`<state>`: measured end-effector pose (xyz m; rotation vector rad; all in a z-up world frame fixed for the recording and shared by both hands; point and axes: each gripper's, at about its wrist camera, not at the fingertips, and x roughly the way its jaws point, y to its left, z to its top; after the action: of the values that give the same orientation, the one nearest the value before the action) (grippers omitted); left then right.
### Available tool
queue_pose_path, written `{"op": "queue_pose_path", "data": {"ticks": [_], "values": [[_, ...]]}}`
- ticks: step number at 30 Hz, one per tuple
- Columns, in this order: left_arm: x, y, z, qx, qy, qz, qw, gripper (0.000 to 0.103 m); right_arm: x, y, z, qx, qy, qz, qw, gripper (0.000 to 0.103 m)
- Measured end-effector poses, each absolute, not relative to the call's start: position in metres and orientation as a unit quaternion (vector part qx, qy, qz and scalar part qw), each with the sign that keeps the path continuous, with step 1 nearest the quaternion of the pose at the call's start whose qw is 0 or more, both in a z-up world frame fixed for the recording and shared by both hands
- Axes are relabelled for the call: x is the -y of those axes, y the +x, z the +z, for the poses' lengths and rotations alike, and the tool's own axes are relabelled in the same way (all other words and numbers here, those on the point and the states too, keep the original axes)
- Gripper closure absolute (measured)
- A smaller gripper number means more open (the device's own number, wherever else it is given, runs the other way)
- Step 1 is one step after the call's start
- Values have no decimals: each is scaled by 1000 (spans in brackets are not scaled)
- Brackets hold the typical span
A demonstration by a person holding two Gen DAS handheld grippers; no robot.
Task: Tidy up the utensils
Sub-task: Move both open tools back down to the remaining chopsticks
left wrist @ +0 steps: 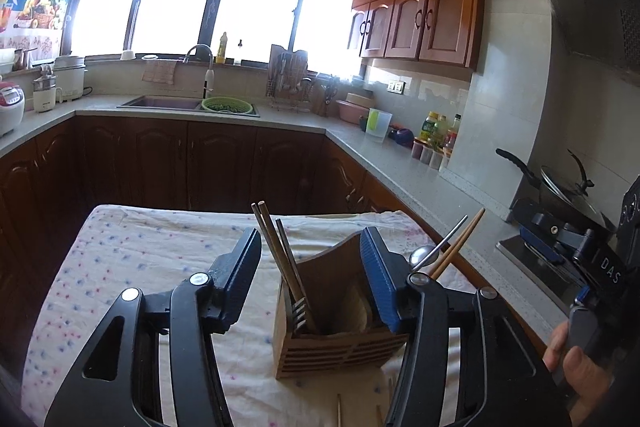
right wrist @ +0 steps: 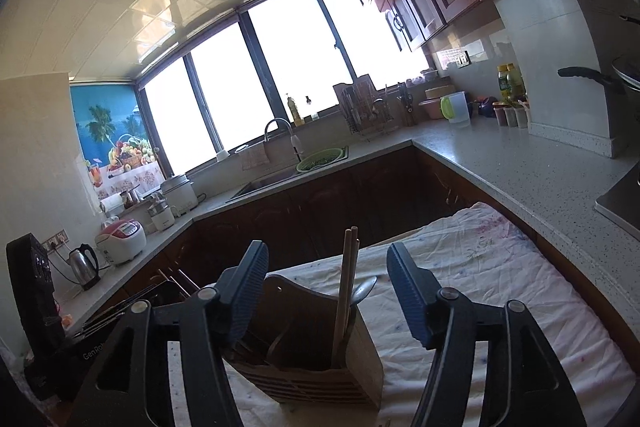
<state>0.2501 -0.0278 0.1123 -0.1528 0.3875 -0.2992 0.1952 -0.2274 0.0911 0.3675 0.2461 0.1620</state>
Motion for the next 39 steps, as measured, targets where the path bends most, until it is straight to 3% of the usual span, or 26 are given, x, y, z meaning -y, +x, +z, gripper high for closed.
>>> {"op": "queue_pose_path", "data": {"ticks": [2,7,18,39], "values": [[24,244,114,-189,-80,-147,967,45,230,186,96,-108,189,82,973,14],[11,224,113,-186,-97,-137,968,32,237,164,99,-89,195,81,973,7],[-8,181,65,-238,-127,-116,956,29,255,125,57,-131,224,56,964,7],[13,156,-21,-348,-82,-105,928,29,250,97,-41,-255,240,32,936,7]]}}
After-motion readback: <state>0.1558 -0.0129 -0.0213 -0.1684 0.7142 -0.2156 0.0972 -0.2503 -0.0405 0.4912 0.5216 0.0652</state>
